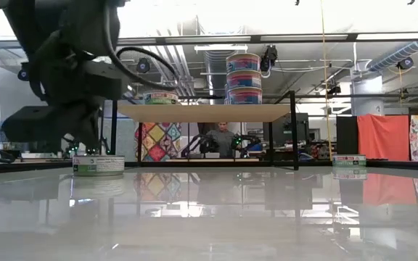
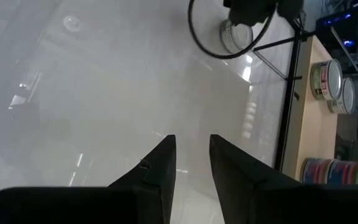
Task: Stack canned seafood by type on shelf
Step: Stack the green tuna can on top of the other green tuna can on the shelf
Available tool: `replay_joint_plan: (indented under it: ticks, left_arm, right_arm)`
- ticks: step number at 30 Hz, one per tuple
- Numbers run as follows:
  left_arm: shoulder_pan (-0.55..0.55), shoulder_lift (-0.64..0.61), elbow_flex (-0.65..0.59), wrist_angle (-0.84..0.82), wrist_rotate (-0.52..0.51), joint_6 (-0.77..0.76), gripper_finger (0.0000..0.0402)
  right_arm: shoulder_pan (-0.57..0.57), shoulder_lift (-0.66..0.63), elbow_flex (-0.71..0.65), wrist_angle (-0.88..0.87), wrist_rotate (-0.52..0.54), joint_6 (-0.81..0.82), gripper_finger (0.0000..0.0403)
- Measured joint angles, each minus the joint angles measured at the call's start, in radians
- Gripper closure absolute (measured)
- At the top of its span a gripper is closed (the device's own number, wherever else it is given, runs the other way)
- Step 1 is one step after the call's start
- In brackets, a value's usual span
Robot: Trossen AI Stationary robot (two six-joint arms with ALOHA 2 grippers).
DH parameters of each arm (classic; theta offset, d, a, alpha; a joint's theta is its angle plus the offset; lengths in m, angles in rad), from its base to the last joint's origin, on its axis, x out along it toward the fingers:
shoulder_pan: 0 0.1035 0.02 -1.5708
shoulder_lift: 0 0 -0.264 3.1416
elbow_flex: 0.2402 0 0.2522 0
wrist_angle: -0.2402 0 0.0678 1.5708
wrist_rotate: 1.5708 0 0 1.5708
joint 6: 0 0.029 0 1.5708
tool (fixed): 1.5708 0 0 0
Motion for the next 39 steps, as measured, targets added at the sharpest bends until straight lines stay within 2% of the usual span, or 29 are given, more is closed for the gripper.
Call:
replay_joint_plan:
  ticks: [4, 8, 13, 17, 20, 22, 24, 28, 31, 35, 39]
  left_arm:
    - [0.023, -0.038, -0.072, 0.037, -0.031, -0.048, 0.0401]
    - [0.067, -0.025, -0.136, 0.117, -0.049, -0.058, 0.0401]
    - [0.078, -0.006, -0.102, 0.164, -0.035, -0.174, 0.0401]
    - [0.041, -0.003, -0.002, 0.210, 0.080, -0.171, 0.0401]
    - [0.028, -0.003, 0.084, 0.254, 0.235, -0.125, 0.0401]
    - [0.021, -0.005, 0.145, 0.232, 0.328, -0.085, 0.0401]
    - [0.010, -0.014, 0.206, 0.171, 0.363, -0.063, 0.0401]
    - [-0.005, -0.037, 0.289, 0.018, 0.294, -0.055, 0.0402]
    - [-0.001, -0.038, 0.282, -0.063, 0.254, -0.076, 0.0401]
    - [0.030, -0.039, 0.192, -0.038, 0.246, -0.143, 0.0401]
    - [0.045, -0.030, 0.090, 0.081, 0.258, -0.215, 0.0402]
  right_arm:
    - [0.000, 0.000, 0.000, 0.000, 0.000, 0.001, 0.0326]
    - [0.000, 0.000, 0.000, 0.001, 0.000, 0.004, 0.0336]
    - [0.000, 0.000, 0.000, 0.000, 0.000, 0.014, 0.0344]
    - [0.000, 0.000, 0.000, -0.001, 0.000, 0.003, 0.0342]
    - [-0.002, 0.000, -0.001, 0.000, 0.000, -0.006, 0.0337]
    - [-0.003, 0.000, -0.002, 0.000, 0.000, -0.014, 0.0333]
    - [-0.003, 0.000, -0.002, 0.001, 0.000, -0.014, 0.0328]
    - [-0.002, 0.000, -0.003, 0.001, 0.000, 0.000, 0.0320]
    - [0.000, 0.000, -0.005, -0.002, 0.000, 0.018, 0.0315]
    - [0.007, 0.000, -0.012, -0.030, 0.000, 0.049, 0.0311]
    - [0.018, -0.001, -0.024, -0.054, 0.000, 0.075, 0.0310]
